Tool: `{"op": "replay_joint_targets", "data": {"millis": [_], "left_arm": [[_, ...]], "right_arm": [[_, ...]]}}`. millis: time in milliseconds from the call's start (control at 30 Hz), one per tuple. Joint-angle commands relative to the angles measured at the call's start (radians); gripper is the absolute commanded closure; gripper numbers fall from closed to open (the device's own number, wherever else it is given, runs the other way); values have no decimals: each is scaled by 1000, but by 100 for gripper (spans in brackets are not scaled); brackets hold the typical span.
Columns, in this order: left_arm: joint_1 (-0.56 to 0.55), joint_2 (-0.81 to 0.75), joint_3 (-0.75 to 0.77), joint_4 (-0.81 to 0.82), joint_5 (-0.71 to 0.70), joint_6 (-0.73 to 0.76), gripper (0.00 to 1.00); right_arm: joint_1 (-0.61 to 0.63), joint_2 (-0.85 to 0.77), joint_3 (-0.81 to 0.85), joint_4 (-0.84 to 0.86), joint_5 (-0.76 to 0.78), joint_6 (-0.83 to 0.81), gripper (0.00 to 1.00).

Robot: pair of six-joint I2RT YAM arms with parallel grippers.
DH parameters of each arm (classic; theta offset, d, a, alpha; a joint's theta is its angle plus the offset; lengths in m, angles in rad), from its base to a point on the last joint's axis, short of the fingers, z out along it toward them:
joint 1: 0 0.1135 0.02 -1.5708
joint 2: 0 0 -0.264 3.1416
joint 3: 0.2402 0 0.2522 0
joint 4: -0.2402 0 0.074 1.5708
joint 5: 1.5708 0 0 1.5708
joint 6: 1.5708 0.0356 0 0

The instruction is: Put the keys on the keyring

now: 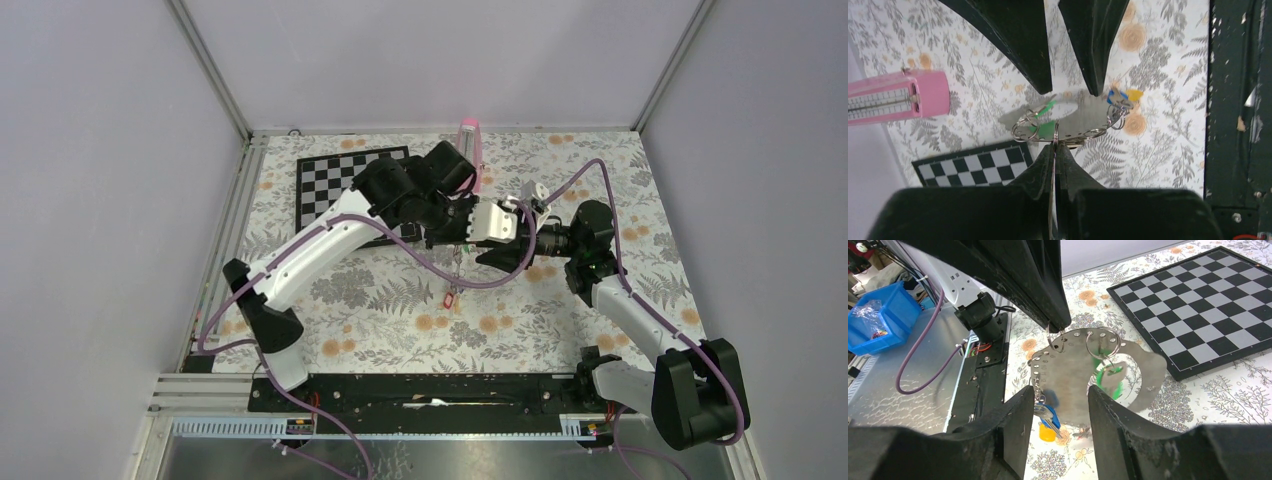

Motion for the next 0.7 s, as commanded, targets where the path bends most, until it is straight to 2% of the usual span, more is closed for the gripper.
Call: {"op": "replay_joint_targets", "data": {"millis": [0,167,367,533,667], "left_arm": [[-42,65,94,-161,-196,37,100],[-75,105,100,-223,-282,20,100],[-91,107,103,-228,-288,17,100],[-102,109,71,-237,-366,18,100],[-102,103,62,-227,-354,18,100]], "right_arm": [[-5,-12,25,34,-2,-17,49],[-5,-10,22,33,-2,-22,49],[-5,-1,19,32,-2,-23,49],[-5,5,19,32,-2,-26,49],[-5,11,17,32,-3,-27,49]]}}
